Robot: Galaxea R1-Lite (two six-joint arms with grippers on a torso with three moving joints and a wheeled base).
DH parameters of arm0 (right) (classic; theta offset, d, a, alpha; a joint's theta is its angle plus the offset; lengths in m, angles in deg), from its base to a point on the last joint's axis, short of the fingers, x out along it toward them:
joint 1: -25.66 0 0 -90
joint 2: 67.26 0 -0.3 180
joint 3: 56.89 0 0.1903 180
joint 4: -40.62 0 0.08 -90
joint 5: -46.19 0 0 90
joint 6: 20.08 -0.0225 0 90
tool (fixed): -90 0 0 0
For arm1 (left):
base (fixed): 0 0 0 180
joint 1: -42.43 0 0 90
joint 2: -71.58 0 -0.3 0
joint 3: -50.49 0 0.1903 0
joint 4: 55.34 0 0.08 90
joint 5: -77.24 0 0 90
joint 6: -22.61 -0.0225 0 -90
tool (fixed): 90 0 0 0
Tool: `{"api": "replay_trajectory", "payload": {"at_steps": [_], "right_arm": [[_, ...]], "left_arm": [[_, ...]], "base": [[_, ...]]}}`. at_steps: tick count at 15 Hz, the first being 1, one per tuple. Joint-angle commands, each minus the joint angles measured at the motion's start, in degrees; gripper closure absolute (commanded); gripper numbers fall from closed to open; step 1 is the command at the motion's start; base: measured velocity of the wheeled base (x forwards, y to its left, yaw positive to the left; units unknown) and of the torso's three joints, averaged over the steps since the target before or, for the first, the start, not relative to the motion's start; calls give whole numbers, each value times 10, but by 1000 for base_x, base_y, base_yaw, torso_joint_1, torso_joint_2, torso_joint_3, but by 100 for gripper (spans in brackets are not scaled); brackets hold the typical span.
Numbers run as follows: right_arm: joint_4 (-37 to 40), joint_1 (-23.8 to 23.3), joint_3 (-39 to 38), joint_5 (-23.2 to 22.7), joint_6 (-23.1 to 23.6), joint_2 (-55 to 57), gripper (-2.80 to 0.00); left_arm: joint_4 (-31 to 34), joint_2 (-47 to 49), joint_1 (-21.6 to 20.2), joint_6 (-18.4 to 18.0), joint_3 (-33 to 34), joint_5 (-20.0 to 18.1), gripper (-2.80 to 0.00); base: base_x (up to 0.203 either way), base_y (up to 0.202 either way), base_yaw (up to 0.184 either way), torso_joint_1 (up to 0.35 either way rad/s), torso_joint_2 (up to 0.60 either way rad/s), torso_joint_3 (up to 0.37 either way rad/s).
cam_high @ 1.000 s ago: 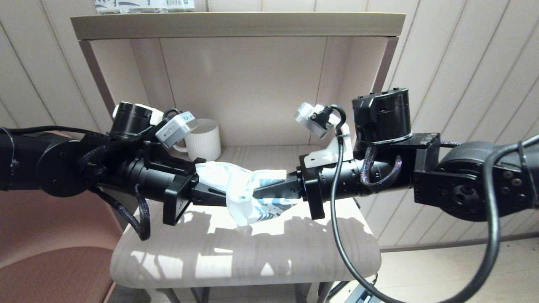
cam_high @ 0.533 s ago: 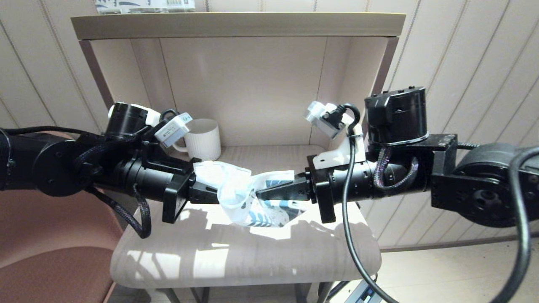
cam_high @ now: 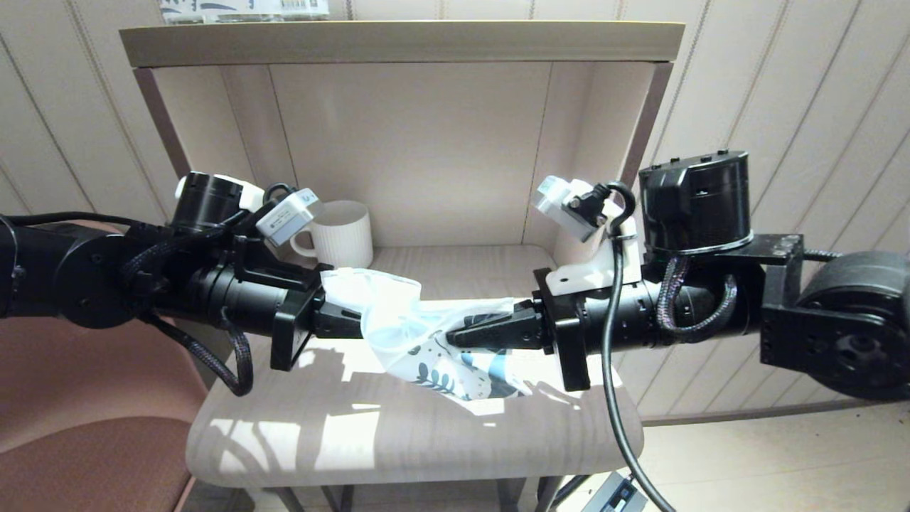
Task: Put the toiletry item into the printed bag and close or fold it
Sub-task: Pick up the toothpaste
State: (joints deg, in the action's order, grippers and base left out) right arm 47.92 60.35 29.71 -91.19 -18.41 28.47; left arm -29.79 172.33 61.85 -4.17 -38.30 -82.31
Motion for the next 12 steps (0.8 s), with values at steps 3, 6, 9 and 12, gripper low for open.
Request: {"api": "replay_trajectory", "payload": {"at_steps": [3, 6, 9, 12], "right_arm": [[-1, -1, -2, -3, 0, -7, 0], [-1, -1, -3, -3, 0, -7, 0], [-2, -1, -9, -3, 0, -9, 0], [-2, -13, -14, -4, 6, -17, 0]], "left_arm": [[-3, -1, -1, -3, 4, -4, -280], [-3, -1, 0, -3, 4, -4, -280], [-3, -3, -14, -9, 10, -4, -280], [-3, -7, -52, -25, 30, -4, -280]], "base": [[0, 0, 0, 0, 0, 0], [0, 0, 0, 0, 0, 0], [0, 0, 0, 0, 0, 0], [0, 0, 0, 0, 0, 0]]}}
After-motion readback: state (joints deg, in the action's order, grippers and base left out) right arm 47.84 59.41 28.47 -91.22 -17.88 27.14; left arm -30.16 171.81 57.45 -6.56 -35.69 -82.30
